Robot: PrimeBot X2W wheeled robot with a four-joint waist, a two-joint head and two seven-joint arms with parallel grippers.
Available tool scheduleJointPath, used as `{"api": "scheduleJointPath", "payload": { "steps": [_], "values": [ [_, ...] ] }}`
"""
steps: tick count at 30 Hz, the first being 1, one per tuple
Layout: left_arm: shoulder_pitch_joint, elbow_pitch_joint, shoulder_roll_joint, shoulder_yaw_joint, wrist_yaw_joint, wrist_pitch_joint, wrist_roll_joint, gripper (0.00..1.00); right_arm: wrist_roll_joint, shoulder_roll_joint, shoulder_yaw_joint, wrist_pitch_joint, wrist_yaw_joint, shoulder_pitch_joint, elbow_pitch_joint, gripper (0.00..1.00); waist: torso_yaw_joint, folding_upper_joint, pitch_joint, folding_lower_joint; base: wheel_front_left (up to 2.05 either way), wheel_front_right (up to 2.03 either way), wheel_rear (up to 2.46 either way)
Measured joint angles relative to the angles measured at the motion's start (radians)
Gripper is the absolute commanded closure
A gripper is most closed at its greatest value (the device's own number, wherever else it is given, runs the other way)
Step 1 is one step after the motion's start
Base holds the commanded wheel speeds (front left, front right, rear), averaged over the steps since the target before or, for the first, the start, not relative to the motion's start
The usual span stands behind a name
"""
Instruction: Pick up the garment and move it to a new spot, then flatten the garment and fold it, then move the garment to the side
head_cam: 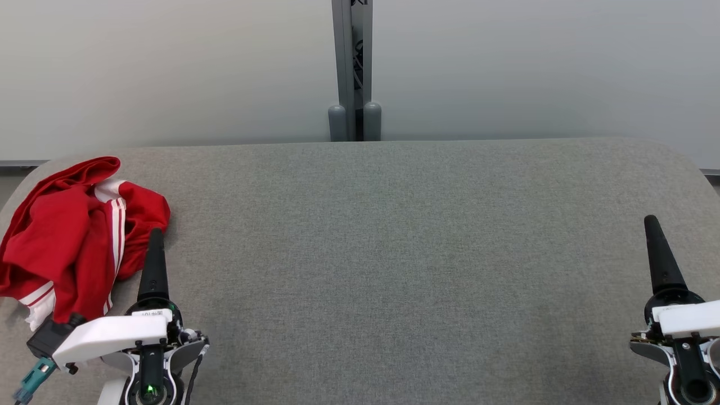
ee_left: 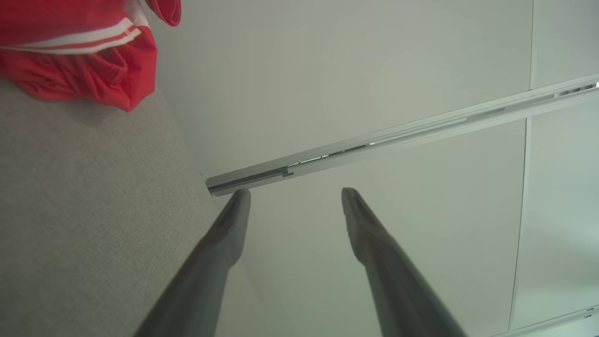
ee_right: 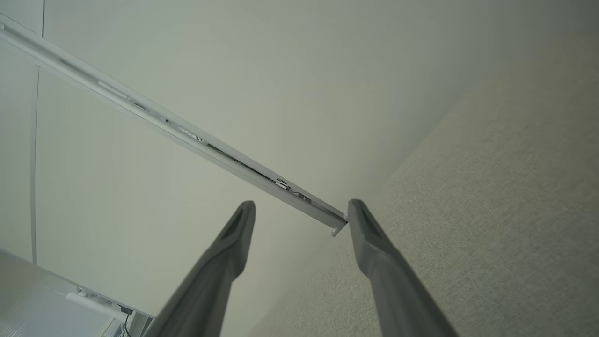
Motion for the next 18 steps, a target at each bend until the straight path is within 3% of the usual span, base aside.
{"api": "scheduleJointPath", "payload": {
  "steps": [7,18],
  "values": [
    [0.016,-0.067,0.000,0.030,0.000,-0.014,0.097,0.00,-0.164,-0.017,0.057,-0.035,0.000,-0.011,-0.032,0.00,0.008,0.0000,-0.006,0.0000,0.00,0.00,0.00],
    [0.045,-0.161,0.002,0.054,0.018,-0.035,0.368,0.00,-0.446,-0.018,0.101,-0.084,0.000,-0.012,-0.098,0.00,0.013,0.0000,-0.009,0.0000,0.00,0.00,0.00]
  ]
}}
